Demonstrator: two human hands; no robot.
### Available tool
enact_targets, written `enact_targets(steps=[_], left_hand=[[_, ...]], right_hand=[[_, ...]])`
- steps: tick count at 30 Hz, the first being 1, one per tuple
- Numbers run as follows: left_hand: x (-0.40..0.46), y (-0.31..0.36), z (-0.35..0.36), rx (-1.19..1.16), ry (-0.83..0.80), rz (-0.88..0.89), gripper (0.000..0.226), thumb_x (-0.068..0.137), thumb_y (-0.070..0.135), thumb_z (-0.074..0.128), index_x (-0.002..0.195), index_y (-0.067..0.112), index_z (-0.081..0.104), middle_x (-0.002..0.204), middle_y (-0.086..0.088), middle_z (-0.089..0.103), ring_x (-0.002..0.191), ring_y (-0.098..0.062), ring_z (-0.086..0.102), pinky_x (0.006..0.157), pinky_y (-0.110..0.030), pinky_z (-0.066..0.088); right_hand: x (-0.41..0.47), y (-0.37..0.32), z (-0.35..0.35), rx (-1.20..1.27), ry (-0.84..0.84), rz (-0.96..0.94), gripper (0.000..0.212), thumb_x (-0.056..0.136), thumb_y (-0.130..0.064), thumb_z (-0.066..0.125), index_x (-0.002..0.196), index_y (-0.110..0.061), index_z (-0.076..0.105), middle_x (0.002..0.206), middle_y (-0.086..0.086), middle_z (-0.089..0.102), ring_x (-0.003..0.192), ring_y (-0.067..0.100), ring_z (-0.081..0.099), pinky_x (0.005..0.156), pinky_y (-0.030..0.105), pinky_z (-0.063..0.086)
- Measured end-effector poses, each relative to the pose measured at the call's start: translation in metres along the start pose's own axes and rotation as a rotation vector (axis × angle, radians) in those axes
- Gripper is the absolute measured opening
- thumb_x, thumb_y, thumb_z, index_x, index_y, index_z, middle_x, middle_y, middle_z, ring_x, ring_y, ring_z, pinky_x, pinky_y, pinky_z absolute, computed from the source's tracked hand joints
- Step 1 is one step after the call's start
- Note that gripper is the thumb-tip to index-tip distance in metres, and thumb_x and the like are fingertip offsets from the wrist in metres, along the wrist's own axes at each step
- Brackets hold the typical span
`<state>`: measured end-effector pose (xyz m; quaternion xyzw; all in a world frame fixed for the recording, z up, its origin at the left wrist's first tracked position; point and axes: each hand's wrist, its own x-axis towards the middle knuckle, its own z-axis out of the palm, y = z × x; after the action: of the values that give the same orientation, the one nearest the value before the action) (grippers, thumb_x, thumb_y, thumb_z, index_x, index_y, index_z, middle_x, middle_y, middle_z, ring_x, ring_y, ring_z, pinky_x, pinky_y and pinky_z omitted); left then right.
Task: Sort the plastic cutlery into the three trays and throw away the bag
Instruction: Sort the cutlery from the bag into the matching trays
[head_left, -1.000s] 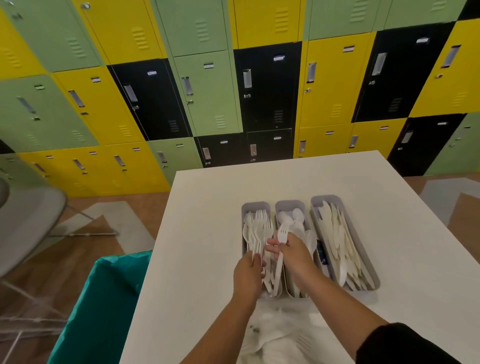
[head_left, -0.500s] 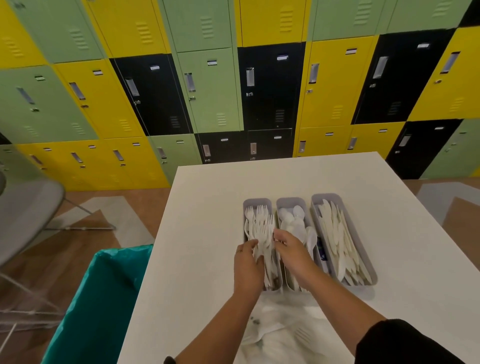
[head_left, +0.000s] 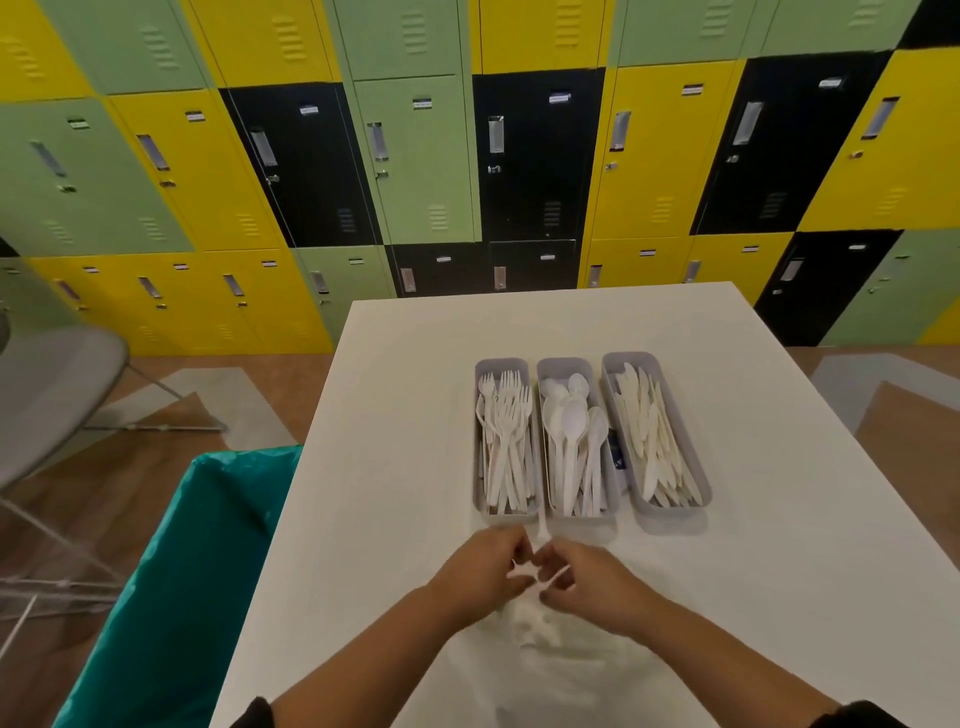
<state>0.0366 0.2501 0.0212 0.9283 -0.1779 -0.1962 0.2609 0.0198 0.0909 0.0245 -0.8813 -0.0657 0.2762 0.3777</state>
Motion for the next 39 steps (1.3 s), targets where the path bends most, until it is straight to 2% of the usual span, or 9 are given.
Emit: enact_targets(steps=[5,9,12,17,23,26,30,34,39], left_hand=[[-0.017,-0.012,0.034,0.253,-0.262,-0.074,0.101,0.075,0.041,0.074,0.149,0.013,0.011,0.158,-0.008,0.004,0.145,-0.031,0.009,0.117,-0.049,0.022],[-0.024,-0.015,0.044,0.354,-0.314,-0.130,0.113,0.076,0.037,0.074,0.150,0.011,-0.008,0.159,-0.008,-0.013,0.147,-0.030,-0.007,0.118,-0.055,0.012],[-0.025,-0.013,0.047,0.373,-0.264,-0.132,0.115,0.075,0.036,0.076,0.150,0.011,-0.007,0.160,-0.007,-0.008,0.147,-0.030,-0.003,0.118,-0.052,0.014],[-0.019,-0.016,0.047,0.241,-0.076,-0.116,0.078,0.074,0.022,0.077,0.136,0.008,0.032,0.140,-0.010,0.032,0.128,-0.027,0.033,0.107,-0.035,0.036],[-0.018,-0.023,0.046,0.189,0.005,-0.087,0.024,0.083,0.005,0.054,0.108,0.006,0.052,0.117,-0.012,0.051,0.097,-0.024,0.048,0.075,-0.023,0.031],[-0.017,-0.025,0.041,0.142,0.045,-0.095,0.019,0.088,0.011,0.055,0.106,0.007,0.057,0.114,-0.011,0.057,0.101,-0.024,0.053,0.079,-0.024,0.036],[-0.016,-0.028,0.032,0.086,0.077,-0.115,0.022,0.088,0.022,0.060,0.107,0.010,0.058,0.112,-0.010,0.061,0.104,-0.024,0.056,0.087,-0.029,0.042],[-0.016,-0.025,0.029,0.049,0.112,-0.115,0.024,0.086,0.023,0.064,0.106,0.011,0.059,0.108,-0.009,0.059,0.101,-0.024,0.056,0.085,-0.030,0.043],[-0.016,-0.010,0.028,-0.071,0.209,-0.007,0.018,0.080,0.015,0.067,0.097,0.010,0.063,0.094,-0.005,0.059,0.086,-0.019,0.055,0.068,-0.018,0.038]], right_hand=[[-0.020,0.021,0.026,-0.267,0.038,0.012,0.072,0.078,-0.026,0.071,0.140,-0.020,0.032,0.143,0.001,0.030,0.132,0.015,0.036,0.106,0.020,0.032],[-0.029,0.032,0.036,-0.423,-0.016,0.091,0.102,0.078,-0.029,0.073,0.150,-0.019,0.002,0.159,0.007,-0.002,0.147,0.022,0.006,0.117,0.028,0.016],[-0.027,0.039,0.037,-0.485,0.000,0.083,0.095,0.083,-0.024,0.067,0.150,-0.016,0.001,0.159,0.007,0.003,0.147,0.020,0.006,0.117,0.026,0.014],[-0.016,0.049,0.030,-0.480,0.119,0.009,0.052,0.087,-0.013,0.056,0.136,-0.016,0.036,0.137,0.001,0.045,0.126,0.017,0.042,0.098,0.022,0.034],[-0.010,0.057,0.030,-0.562,0.158,-0.039,0.034,0.085,-0.005,0.045,0.118,-0.012,0.050,0.121,0.005,0.055,0.110,0.021,0.050,0.076,0.023,0.033],[-0.010,0.060,0.028,-0.465,0.201,-0.113,0.030,0.088,-0.014,0.052,0.117,-0.013,0.053,0.118,0.003,0.056,0.109,0.019,0.052,0.074,0.016,0.027],[-0.014,0.059,0.018,-0.229,0.349,-0.150,0.029,0.092,-0.024,0.054,0.121,-0.019,0.054,0.109,0.001,0.063,0.101,0.018,0.058,0.083,0.024,0.041],[-0.020,0.051,0.010,-0.112,0.361,-0.226,0.024,0.095,-0.012,0.047,0.115,-0.022,0.056,0.093,-0.019,0.055,0.085,-0.002,0.054,0.077,0.015,0.041],[-0.018,0.036,0.019,-0.242,0.238,-0.366,0.040,0.090,-0.019,0.057,0.128,-0.027,0.046,0.122,-0.016,0.041,0.101,0.004,0.053,0.083,0.016,0.045]])
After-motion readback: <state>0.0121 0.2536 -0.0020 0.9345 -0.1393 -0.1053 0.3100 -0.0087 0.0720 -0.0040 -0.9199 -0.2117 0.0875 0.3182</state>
